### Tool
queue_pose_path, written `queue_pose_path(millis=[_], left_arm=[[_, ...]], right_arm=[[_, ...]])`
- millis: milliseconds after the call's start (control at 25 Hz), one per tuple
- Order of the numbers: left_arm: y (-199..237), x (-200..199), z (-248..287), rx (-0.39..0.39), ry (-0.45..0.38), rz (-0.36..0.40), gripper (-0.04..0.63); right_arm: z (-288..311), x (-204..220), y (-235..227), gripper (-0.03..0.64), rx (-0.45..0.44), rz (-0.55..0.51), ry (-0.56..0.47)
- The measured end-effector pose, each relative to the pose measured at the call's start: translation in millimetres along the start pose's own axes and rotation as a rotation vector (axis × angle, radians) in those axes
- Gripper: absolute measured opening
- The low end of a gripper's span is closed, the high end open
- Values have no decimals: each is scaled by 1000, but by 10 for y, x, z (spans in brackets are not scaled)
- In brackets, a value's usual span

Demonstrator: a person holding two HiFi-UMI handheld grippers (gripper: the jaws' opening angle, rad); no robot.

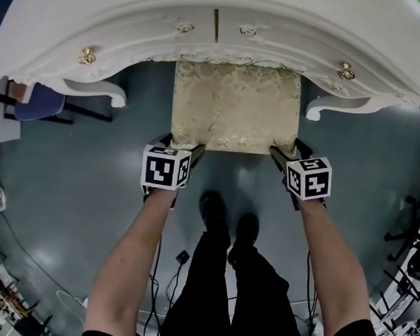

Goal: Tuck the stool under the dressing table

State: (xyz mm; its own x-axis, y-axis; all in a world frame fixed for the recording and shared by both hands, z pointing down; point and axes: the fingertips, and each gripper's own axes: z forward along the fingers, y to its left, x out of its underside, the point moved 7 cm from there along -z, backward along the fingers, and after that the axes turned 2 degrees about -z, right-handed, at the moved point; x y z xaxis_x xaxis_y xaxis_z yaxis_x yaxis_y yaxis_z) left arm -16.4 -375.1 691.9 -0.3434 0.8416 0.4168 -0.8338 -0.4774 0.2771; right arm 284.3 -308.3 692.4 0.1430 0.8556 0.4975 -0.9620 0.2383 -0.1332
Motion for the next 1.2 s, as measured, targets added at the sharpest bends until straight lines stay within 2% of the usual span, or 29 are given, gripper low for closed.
queue_pose_path(millis=[160,280,400,480,560,640,760,840,1000,1200], left_arm=[[39,-103,-98,-24,-44,8,344],[39,-97,-102,-18,-51,-4,328],[17,-103,-69,-48,-51,47,321],[7,-66,-72,-74,-46,65,321],[-14,-41,-83,-86,-50,43,324],[-44,-11,-92,-94,-60,6,321],[-41,-16,-62,-112,-59,-30,298],[-21,-60,-29,-129,-59,-21,298],[109,-186,3,-156,-133,15,296],[199,-372,76,-150,-214,27,296]], right_arm=[[63,-155,-73,319,8,-20,7],[70,-213,-117,322,3,-30,-8],[-3,-231,-132,326,14,-23,-45],[-79,-151,-91,264,26,8,-66],[-134,-94,-98,180,32,54,-82],[-151,-86,-135,125,25,86,-89],[-96,-106,-157,115,7,80,-75],[-45,-134,-156,112,-6,56,-73],[35,-213,-134,110,-32,34,-134],[155,-426,-225,110,24,34,-213]])
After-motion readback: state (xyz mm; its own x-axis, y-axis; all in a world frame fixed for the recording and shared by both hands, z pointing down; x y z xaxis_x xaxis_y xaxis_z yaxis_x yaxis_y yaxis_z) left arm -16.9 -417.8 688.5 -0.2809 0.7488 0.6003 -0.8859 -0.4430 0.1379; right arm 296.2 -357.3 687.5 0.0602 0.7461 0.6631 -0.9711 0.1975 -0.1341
